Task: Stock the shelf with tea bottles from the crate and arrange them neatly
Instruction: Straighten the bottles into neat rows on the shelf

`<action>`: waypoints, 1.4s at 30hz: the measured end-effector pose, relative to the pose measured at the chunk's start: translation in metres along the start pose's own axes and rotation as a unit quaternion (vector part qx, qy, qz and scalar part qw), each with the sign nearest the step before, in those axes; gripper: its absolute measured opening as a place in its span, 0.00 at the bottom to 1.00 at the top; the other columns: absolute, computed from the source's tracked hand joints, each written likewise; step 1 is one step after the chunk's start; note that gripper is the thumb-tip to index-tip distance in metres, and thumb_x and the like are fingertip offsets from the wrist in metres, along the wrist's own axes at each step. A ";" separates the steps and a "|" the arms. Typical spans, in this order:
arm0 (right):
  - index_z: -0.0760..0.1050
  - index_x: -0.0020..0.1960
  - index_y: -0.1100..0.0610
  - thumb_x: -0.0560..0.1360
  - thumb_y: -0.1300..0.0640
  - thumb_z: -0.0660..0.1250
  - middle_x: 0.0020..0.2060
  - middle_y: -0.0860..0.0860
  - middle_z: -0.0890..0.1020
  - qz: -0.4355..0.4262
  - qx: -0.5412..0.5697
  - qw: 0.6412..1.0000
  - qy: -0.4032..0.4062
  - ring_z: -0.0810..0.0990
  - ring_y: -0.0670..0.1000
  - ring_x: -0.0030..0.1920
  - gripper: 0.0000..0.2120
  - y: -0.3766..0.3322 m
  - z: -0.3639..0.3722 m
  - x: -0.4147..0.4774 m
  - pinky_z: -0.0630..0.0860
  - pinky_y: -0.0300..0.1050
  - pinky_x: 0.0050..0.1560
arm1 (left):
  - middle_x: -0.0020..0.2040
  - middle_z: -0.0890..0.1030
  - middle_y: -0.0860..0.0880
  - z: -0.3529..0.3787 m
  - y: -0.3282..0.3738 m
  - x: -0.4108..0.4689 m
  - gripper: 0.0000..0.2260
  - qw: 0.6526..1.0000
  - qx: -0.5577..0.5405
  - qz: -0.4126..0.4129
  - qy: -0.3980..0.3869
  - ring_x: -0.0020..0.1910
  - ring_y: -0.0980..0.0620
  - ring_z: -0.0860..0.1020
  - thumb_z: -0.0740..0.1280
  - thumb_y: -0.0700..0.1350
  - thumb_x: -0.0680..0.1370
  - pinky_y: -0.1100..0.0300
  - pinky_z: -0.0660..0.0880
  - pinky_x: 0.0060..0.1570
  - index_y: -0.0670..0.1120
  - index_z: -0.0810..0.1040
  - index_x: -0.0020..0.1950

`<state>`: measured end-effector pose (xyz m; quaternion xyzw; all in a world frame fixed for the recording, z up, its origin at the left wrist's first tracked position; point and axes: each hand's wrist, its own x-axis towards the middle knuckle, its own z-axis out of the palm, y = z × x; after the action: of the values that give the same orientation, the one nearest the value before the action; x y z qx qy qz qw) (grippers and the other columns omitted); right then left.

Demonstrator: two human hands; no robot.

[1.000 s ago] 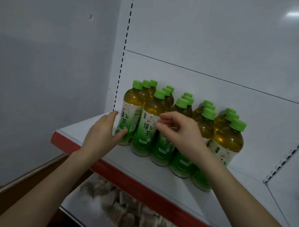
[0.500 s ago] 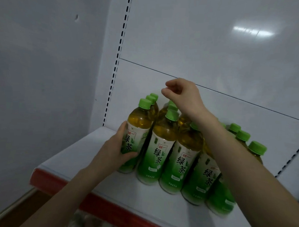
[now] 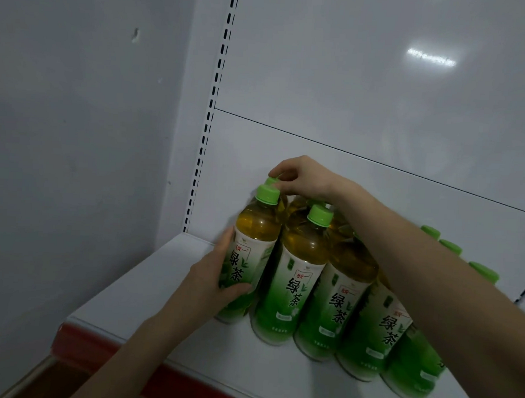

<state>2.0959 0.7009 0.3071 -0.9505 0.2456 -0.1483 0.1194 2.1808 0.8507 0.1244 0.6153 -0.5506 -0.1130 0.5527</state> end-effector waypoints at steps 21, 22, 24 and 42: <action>0.78 0.54 0.52 0.69 0.48 0.71 0.41 0.47 0.78 -0.042 0.021 0.999 -0.012 0.78 0.48 0.46 0.15 -0.032 -0.004 -0.042 0.76 0.43 0.50 | 0.58 0.76 0.53 0.001 -0.005 -0.012 0.40 0.998 0.023 -0.049 0.014 0.52 0.59 0.73 0.74 0.43 0.69 0.73 0.71 0.48 0.55 0.54 0.74; 0.78 0.53 0.52 0.69 0.50 0.72 0.40 0.46 0.77 -0.045 0.028 0.999 -0.001 0.77 0.48 0.46 0.14 -0.031 -0.002 -0.041 0.76 0.43 0.50 | 0.59 0.76 0.51 0.002 -0.006 -0.012 0.40 0.998 0.023 -0.051 0.016 0.52 0.58 0.73 0.74 0.43 0.69 0.69 0.72 0.50 0.55 0.54 0.74; 0.78 0.52 0.52 0.68 0.51 0.72 0.39 0.46 0.77 -0.049 0.040 0.998 0.005 0.77 0.48 0.44 0.14 -0.030 0.000 -0.040 0.76 0.43 0.49 | 0.61 0.76 0.50 0.002 -0.007 -0.012 0.40 0.998 0.026 -0.050 0.019 0.52 0.58 0.73 0.74 0.44 0.69 0.70 0.71 0.50 0.55 0.54 0.74; 0.77 0.54 0.51 0.71 0.55 0.69 0.47 0.49 0.84 -0.011 0.183 0.982 -0.050 0.83 0.44 0.45 0.12 -0.012 -0.012 -0.040 0.79 0.33 0.45 | 0.56 0.70 0.60 0.007 -0.009 -0.012 0.39 0.999 0.016 -0.033 0.026 0.55 0.61 0.70 0.74 0.45 0.69 0.75 0.68 0.47 0.54 0.55 0.73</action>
<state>2.0635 0.7300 0.3128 -0.9212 0.1976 -0.1448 0.3021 2.1763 0.8541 0.1086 0.6444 -0.5176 -0.1065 0.5527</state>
